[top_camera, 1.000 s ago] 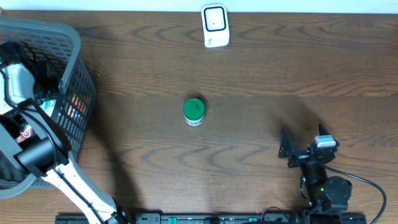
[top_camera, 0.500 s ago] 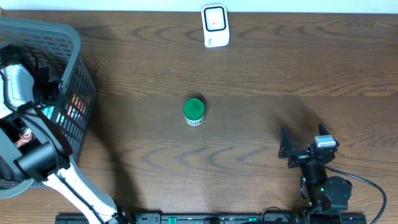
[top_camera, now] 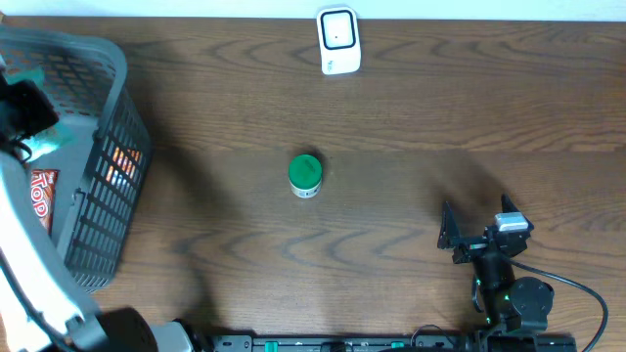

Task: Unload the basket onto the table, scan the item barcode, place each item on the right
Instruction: 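Carry the wipes pack with the left gripper to the scanner, then lower the wipes pack onto the table right of the bottle, release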

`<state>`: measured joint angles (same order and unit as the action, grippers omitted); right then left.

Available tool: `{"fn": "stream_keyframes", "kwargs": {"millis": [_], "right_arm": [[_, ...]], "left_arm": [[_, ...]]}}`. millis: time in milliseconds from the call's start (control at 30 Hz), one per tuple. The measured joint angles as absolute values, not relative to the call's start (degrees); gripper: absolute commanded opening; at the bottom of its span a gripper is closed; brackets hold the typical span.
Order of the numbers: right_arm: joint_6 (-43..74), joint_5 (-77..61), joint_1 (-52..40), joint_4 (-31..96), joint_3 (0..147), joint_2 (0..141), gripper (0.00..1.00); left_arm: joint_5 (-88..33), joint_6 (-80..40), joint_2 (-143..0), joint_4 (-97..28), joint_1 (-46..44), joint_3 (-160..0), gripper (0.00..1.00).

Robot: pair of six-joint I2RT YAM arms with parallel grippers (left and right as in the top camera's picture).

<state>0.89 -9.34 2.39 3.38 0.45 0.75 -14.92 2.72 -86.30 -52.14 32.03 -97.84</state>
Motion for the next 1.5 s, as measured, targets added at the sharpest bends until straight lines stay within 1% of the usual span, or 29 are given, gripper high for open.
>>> {"fn": "stream_keyframes", "kwargs": {"millis": [133, 167, 200, 233, 333, 367, 600, 800, 1100, 1333, 1433, 1467, 1500], "right_arm": [[0.89, -9.34, 2.39, 3.38, 0.45, 0.75, 0.99], [0.89, -9.34, 2.39, 3.40, 0.45, 0.75, 0.99], [0.89, -9.34, 2.39, 3.40, 0.45, 0.75, 0.99], [0.89, -9.34, 2.39, 3.38, 0.45, 0.75, 0.99], [0.89, -9.34, 2.39, 3.38, 0.45, 0.75, 0.99], [0.89, -9.34, 2.39, 3.40, 0.45, 0.75, 0.99], [0.89, -9.34, 2.39, 3.38, 0.45, 0.75, 0.99], [0.89, -9.34, 2.39, 3.40, 0.45, 0.75, 0.99], [0.89, -9.34, 2.39, 3.40, 0.45, 0.75, 0.99], [0.89, -9.34, 2.39, 3.38, 0.45, 0.75, 0.99], [0.91, -9.34, 2.39, 3.40, 0.45, 0.75, 0.99], [0.89, -9.34, 2.39, 3.38, 0.45, 0.75, 0.99], [0.91, -9.34, 2.39, 3.38, 0.45, 0.75, 0.99]], "left_arm": [[-31.03, -0.73, -82.83, -50.70, 30.55, -97.84, 0.39], [-32.84, -1.15, -82.65, -50.54, 30.04, -97.84, 0.39], [-37.85, -2.11, -82.43, -50.50, 27.81, -97.84, 0.39], [-40.36, -2.70, -82.48, -50.52, 26.28, -97.84, 0.39], [-45.63, -3.66, -83.66, -50.43, 18.74, -97.84, 0.39], [-46.98, -4.12, -84.53, -50.26, 14.83, -97.84, 0.39], [-50.52, -4.49, -92.16, -46.22, -4.82, -97.84, 0.39], [-51.22, -4.25, -102.87, -42.19, -17.63, -97.84, 0.39], [-53.87, -4.27, -119.77, -36.16, -28.29, -97.84, 0.39], [-57.23, -4.25, -129.40, -32.95, -31.57, -97.84, 0.40], [-57.74, -4.08, -131.50, -32.95, -31.55, -97.84, 0.47], [-57.76, -3.92, -131.87, -32.95, -31.51, -97.84, 0.65], [-57.74, -3.92, -131.98, -32.95, -31.51, -97.84, 0.80]]}}
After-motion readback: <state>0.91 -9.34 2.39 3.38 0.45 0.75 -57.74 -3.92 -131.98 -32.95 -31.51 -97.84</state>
